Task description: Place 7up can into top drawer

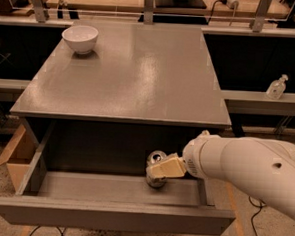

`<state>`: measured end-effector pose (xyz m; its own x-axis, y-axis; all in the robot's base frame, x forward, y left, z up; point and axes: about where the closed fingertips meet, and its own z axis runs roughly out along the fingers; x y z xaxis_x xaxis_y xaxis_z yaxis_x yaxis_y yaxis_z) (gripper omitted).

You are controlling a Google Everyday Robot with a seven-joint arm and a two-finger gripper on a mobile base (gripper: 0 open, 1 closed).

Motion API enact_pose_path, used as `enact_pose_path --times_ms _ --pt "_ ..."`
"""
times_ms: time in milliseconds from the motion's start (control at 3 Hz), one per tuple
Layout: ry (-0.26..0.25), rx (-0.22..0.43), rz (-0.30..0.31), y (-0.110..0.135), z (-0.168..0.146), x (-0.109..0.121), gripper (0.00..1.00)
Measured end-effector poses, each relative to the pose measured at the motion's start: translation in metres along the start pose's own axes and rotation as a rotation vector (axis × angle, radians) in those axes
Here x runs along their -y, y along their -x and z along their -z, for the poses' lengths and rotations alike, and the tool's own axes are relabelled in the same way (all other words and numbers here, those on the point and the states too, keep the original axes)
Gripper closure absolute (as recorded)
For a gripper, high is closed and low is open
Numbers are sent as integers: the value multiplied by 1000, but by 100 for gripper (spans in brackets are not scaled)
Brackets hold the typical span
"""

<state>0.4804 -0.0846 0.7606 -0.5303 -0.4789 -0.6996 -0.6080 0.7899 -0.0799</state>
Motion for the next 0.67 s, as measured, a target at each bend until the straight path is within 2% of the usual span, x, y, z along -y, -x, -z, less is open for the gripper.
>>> enact_pose_path --times_ms 333,667 --pt "-22 11 -79 -15 32 24 0" --pt "-24 14 -91 -18 36 26 0"
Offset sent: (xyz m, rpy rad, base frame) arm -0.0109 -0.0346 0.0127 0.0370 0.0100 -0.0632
